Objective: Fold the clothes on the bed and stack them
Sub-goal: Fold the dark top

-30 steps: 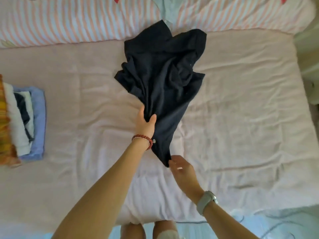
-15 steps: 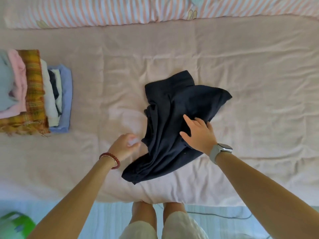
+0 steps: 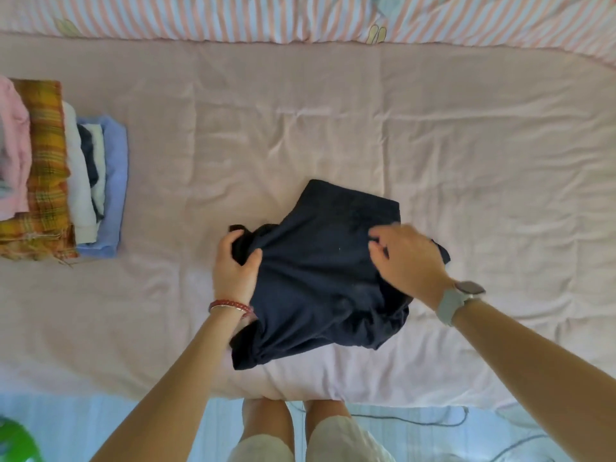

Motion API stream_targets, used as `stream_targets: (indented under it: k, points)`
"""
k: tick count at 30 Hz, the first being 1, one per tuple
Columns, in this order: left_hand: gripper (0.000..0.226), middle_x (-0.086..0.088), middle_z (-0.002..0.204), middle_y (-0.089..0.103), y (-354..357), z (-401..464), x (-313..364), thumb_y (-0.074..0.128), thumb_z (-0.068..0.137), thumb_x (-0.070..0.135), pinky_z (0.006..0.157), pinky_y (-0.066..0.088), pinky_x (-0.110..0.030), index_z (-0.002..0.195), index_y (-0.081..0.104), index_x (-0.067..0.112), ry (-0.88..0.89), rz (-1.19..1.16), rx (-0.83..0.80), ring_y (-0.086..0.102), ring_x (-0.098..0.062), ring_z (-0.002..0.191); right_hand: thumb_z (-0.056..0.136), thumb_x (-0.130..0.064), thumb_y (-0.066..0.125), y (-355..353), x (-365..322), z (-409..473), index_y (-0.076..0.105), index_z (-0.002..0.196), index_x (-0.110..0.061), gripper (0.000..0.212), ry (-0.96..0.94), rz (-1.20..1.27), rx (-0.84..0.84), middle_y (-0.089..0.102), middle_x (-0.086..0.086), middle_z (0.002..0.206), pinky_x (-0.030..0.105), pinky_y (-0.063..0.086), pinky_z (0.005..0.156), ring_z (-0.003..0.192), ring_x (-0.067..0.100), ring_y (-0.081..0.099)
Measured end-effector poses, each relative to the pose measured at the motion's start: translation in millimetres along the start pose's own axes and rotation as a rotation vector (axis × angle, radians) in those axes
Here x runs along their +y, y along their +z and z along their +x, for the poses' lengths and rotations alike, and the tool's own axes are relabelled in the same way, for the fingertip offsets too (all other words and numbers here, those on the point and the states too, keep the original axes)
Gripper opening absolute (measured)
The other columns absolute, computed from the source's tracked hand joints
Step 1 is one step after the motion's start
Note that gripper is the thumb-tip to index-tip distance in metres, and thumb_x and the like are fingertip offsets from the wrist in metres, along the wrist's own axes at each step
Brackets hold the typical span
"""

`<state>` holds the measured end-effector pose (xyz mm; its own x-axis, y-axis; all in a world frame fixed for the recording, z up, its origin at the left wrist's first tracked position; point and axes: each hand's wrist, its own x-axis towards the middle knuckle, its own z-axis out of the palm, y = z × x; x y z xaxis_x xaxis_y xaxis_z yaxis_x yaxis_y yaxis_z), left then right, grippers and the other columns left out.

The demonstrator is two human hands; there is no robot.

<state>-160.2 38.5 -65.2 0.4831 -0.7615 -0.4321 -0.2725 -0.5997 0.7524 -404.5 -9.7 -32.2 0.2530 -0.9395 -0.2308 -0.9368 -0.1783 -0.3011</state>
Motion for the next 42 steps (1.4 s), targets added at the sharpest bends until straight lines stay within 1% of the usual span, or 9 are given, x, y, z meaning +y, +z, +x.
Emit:
stream_targets:
  k: [2, 4, 10, 13, 16, 20, 26, 36, 42]
  points:
    - [0.039, -0.007, 0.122, 0.052, -23.5, 8.6, -6.5, 0.059, 0.086, 0.008, 0.082, 0.038, -0.024, 0.123, 0.049, 0.009, -0.038, 0.165, 0.120, 0.052, -0.022, 0.105, 0.094, -0.030, 0.047, 2.2, 6.7, 30.8, 0.042, 0.135, -0.014, 0.045, 0.208, 0.092, -0.127, 0.047, 0.012, 0.131, 0.045, 0.038, 0.095, 0.121, 0.033, 0.042]
    - [0.041, -0.015, 0.127, 0.043, -37.4, 18.7, -11.0, 0.059, 0.084, 0.010, 0.086, 0.042, -0.037, 0.124, 0.048, 0.011, -0.053, 0.444, 0.101, 0.048, -0.035, 0.110, 0.093, -0.035, 0.048, 11.1, 12.9, 54.1, 0.023, 0.144, -0.014, 0.061, 0.446, 0.227, -0.224, 0.032, 0.013, 0.143, 0.046, 0.030, 0.103, 0.129, 0.035, 0.031]
    - [0.054, -0.010, 0.137, 0.046, -7.6, 44.8, 13.4, 0.054, 0.090, 0.027, 0.102, 0.034, -0.043, 0.139, 0.037, 0.013, 0.352, 0.710, -0.173, 0.037, -0.029, 0.129, 0.093, -0.027, 0.054, 32.6, 10.1, 45.1, 0.043, 0.129, -0.006, 0.043, 0.475, 0.423, -0.446, 0.059, 0.015, 0.112, 0.031, 0.043, 0.077, 0.098, 0.031, 0.057]
    - [0.073, -0.009, 0.146, 0.036, 29.5, 62.0, 28.1, 0.058, 0.089, 0.033, 0.109, 0.033, -0.041, 0.147, 0.019, 0.011, 0.112, 0.437, -0.466, 0.036, -0.027, 0.134, 0.094, -0.027, 0.051, 29.3, 8.5, 28.5, 0.056, 0.107, -0.009, 0.023, 0.339, 0.391, -0.450, 0.061, 0.009, 0.091, 0.030, 0.039, 0.071, 0.089, 0.030, 0.059]
    - [0.056, -0.009, 0.134, 0.050, 45.7, 71.1, 47.5, 0.056, 0.091, 0.035, 0.102, 0.041, -0.039, 0.137, 0.041, 0.008, -0.090, 0.303, -0.604, 0.048, -0.026, 0.122, 0.095, -0.028, 0.048, 8.5, 13.1, 24.2, 0.059, 0.105, -0.012, 0.022, 0.336, 0.309, -0.307, 0.062, 0.007, 0.089, 0.031, 0.042, 0.070, 0.088, 0.030, 0.058]
    - [0.025, -0.006, 0.092, 0.060, 26.1, 69.7, 111.7, 0.052, 0.094, 0.022, 0.068, 0.043, -0.023, 0.106, 0.062, 0.002, 0.171, 0.165, -0.400, 0.055, -0.019, 0.085, 0.095, -0.028, 0.049, -44.9, 13.6, 44.6, 0.063, 0.111, -0.014, 0.025, 0.371, 0.305, -0.007, 0.061, 0.008, 0.106, 0.032, 0.043, 0.077, 0.097, 0.029, 0.056]
    - [0.016, 0.009, 0.070, 0.052, -39.6, 44.8, 233.5, 0.057, 0.091, 0.020, 0.064, 0.042, -0.014, 0.075, 0.053, 0.018, 0.564, -0.143, -0.020, 0.050, 0.004, 0.064, 0.092, -0.006, 0.053, -155.6, -33.0, 91.2, 0.062, 0.103, -0.007, 0.014, 0.290, 0.917, 0.334, 0.058, 0.007, 0.096, 0.016, 0.053, 0.062, 0.063, 0.008, 0.060]
    - [0.032, 0.017, 0.091, 0.059, -130.7, 12.8, 346.9, 0.051, 0.086, 0.027, 0.079, 0.042, -0.011, 0.102, 0.065, 0.003, 1.015, -0.249, 0.297, 0.055, 0.008, 0.082, 0.080, 0.005, 0.053, -289.2, -95.2, 98.3, 0.067, 0.102, -0.004, 0.028, -0.133, 0.685, 0.800, 0.047, 0.000, 0.099, 0.018, 0.042, 0.082, 0.088, 0.012, 0.050]
    - [0.030, -0.005, 0.099, 0.066, -124.8, -6.9, 258.8, 0.051, 0.086, 0.018, 0.074, 0.045, -0.015, 0.114, 0.060, 0.010, 1.198, 0.102, 0.230, 0.055, -0.008, 0.090, 0.079, 0.009, 0.056, -217.4, -64.1, 50.2, 0.065, 0.105, 0.003, 0.028, -0.234, 0.508, 0.758, 0.048, 0.010, 0.099, 0.000, 0.032, 0.083, 0.089, 0.003, 0.044]
